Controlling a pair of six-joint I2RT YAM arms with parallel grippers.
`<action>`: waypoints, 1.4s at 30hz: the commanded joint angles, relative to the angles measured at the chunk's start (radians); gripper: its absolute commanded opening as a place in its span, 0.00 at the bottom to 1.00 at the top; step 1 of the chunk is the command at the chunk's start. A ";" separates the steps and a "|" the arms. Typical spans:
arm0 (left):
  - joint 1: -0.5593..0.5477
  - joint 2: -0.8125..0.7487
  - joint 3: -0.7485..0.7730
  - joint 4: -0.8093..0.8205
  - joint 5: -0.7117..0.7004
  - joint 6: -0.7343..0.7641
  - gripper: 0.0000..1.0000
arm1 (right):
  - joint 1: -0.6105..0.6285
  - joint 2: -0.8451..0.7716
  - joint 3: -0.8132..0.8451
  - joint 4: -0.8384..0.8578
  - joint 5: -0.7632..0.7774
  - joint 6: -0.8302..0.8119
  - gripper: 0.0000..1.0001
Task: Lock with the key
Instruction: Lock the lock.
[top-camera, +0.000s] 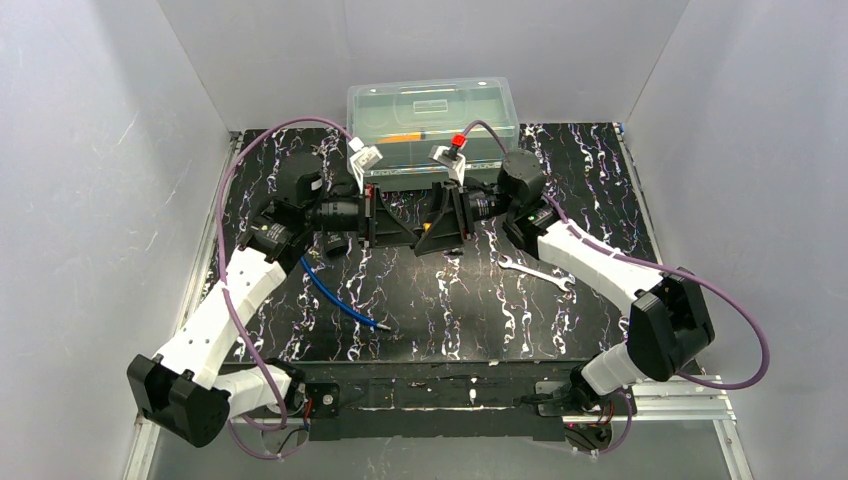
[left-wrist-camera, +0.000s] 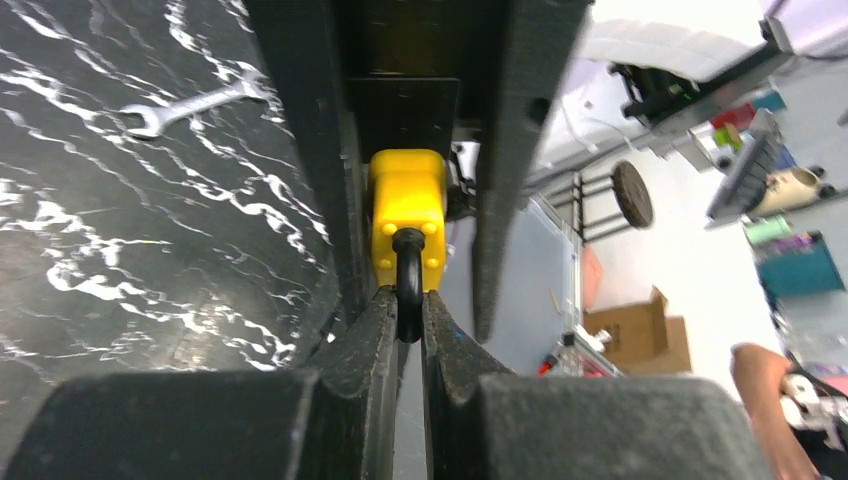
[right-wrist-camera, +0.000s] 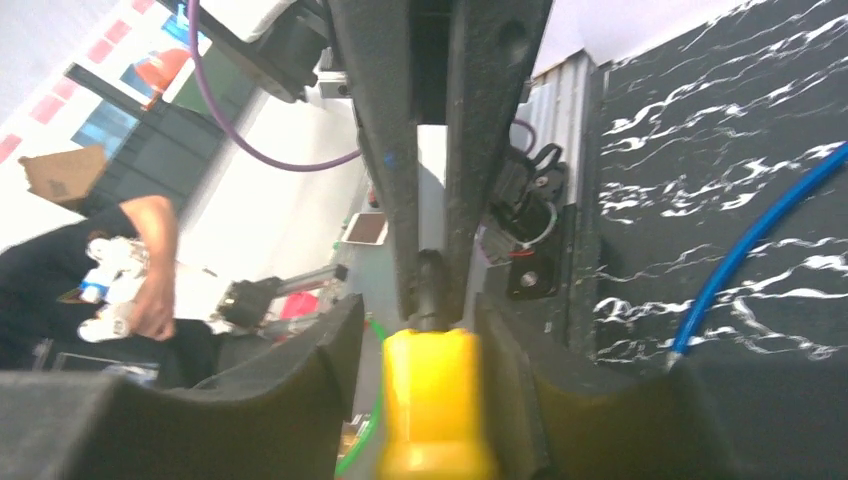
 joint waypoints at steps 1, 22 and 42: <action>0.078 -0.042 -0.025 0.101 -0.046 -0.036 0.00 | -0.036 -0.064 0.075 -0.126 0.042 -0.147 0.64; 0.162 -0.068 0.004 0.026 0.134 0.002 0.00 | -0.242 -0.119 0.180 -0.489 0.024 -0.487 0.83; 0.132 -0.060 0.018 -0.018 0.197 0.069 0.00 | -0.129 -0.113 0.115 -0.546 0.053 -0.538 0.51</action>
